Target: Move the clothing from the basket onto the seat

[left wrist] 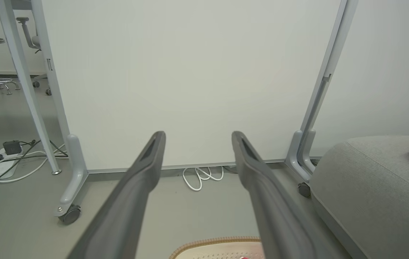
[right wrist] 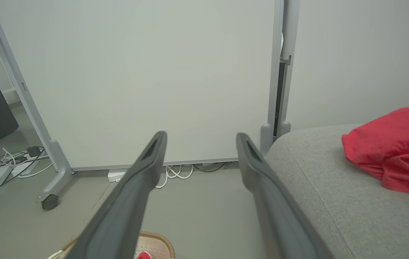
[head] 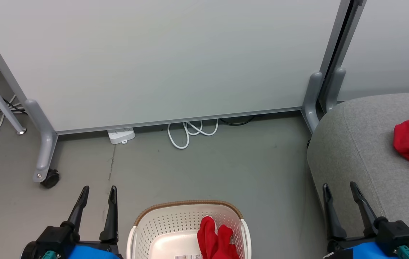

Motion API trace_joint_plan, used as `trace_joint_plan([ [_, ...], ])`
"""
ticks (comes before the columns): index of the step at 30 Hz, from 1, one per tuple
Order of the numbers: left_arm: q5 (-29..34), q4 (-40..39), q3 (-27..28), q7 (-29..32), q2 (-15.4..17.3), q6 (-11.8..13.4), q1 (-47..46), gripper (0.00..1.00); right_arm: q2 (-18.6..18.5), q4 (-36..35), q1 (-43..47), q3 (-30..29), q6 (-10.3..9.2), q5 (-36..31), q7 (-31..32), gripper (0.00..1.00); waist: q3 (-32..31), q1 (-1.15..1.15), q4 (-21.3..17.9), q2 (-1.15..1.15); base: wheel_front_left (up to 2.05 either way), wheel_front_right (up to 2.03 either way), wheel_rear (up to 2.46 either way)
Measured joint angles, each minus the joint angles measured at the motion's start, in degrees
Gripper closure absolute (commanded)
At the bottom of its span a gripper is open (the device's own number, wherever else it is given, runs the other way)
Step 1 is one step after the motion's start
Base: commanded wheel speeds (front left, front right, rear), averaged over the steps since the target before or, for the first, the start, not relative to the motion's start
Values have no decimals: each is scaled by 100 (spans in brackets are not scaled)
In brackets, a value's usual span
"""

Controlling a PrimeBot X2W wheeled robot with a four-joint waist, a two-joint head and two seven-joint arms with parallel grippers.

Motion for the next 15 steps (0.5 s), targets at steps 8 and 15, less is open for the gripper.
trace_joint_plan([
  [8, 13, 624, -464, 0, -21, -80, -799, 0, 4, -77, -282, -133, -1, -64, 0, 0, 284, 0, -86, 0, 0, 0, 0],
  [15, -218, 1655, -1488, 0, 178, -89, -2054, 0, 8, -246, -986, -124, -1, -202, 0, 0, 901, 1, -290, 0, 0, 0, 0],
])
